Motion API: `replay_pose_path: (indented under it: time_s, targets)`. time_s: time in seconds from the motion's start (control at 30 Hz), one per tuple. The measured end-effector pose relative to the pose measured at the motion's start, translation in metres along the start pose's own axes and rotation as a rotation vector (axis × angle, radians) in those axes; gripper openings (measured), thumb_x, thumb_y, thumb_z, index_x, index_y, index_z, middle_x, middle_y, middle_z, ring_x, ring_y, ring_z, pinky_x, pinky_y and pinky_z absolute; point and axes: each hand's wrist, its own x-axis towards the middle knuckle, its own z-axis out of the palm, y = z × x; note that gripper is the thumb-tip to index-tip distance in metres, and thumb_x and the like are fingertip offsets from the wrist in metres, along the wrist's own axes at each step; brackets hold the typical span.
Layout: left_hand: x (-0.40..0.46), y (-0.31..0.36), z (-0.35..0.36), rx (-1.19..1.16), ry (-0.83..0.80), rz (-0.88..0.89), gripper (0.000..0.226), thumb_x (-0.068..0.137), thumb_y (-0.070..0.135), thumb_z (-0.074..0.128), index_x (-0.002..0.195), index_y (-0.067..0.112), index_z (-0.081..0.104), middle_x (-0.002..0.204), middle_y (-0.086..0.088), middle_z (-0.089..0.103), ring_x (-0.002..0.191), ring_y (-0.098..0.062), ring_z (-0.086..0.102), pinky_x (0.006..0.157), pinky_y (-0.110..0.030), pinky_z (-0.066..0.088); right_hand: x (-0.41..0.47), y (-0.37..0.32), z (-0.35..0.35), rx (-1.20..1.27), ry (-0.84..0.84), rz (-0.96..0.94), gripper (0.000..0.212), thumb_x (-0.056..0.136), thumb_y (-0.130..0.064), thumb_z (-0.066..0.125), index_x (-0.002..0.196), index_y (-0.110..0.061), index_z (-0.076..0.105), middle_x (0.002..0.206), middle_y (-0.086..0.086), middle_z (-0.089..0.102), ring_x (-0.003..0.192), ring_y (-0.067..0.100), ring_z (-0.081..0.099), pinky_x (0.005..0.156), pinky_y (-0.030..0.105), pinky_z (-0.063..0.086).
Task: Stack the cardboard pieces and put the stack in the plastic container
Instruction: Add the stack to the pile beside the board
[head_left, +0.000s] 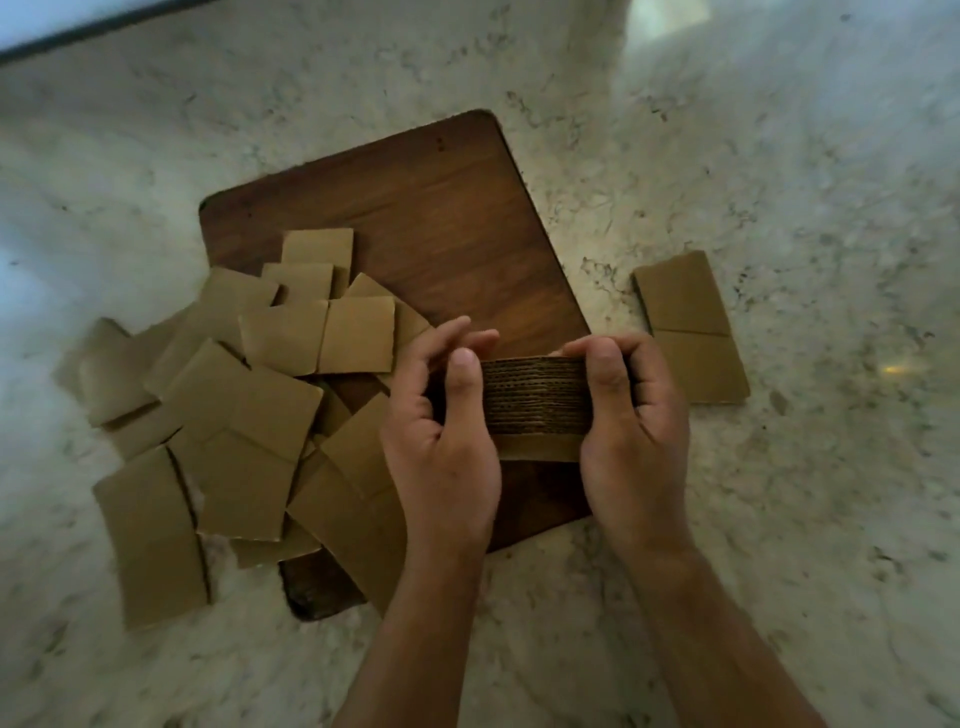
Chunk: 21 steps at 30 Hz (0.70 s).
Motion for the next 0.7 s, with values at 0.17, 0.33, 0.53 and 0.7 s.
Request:
replay_pose_path:
  time_s: [0.17, 0.33, 0.53, 0.7]
  targets:
    - [0.001, -0.003, -0.001, 0.006, -0.019, 0.035, 0.021, 0.107, 0.009, 0.054, 0.109, 0.020, 0.072, 0.108, 0.003, 0.078, 0.107, -0.013, 0.073, 0.088, -0.023, 0.057, 0.015, -0.006, -0.019, -0.354, -0.149, -0.149, 0.028, 0.106, -0.032, 0.046, 0.095, -0.021, 0.069, 0.081, -0.010, 0.067, 0.077, 0.008, 0.062, 0.066, 0.025, 0.049]
    - [0.001, -0.006, -0.002, 0.038, -0.036, 0.055, 0.022, 0.107, 0.010, 0.054, 0.106, 0.018, 0.074, 0.105, 0.005, 0.077, 0.100, -0.007, 0.071, 0.084, -0.018, 0.054, 0.030, -0.062, -0.022, -0.909, -0.703, -0.357, 0.052, 0.094, -0.057, 0.043, 0.133, -0.026, 0.057, 0.114, -0.011, 0.059, 0.103, 0.008, 0.051, 0.091, 0.024, 0.041]
    - [-0.001, -0.003, -0.003, -0.039, -0.062, 0.032, 0.026, 0.106, 0.013, 0.051, 0.111, 0.027, 0.072, 0.111, 0.004, 0.077, 0.106, -0.009, 0.072, 0.090, -0.022, 0.054, 0.031, -0.086, -0.006, -1.342, -0.938, -0.600, 0.057, 0.090, -0.040, 0.061, 0.136, -0.013, 0.041, 0.128, 0.006, 0.047, 0.114, 0.022, 0.047, 0.099, 0.035, 0.041]
    - [-0.002, 0.002, -0.008, -0.330, -0.094, -0.062, 0.055, 0.097, 0.038, 0.042, 0.143, 0.009, 0.055, 0.119, -0.006, 0.077, 0.115, -0.020, 0.069, 0.096, -0.034, 0.055, 0.033, -0.082, -0.022, -1.101, -0.895, -0.419, 0.051, 0.084, -0.047, 0.068, 0.126, -0.022, 0.053, 0.114, -0.005, 0.055, 0.097, 0.011, 0.052, 0.083, 0.023, 0.046]
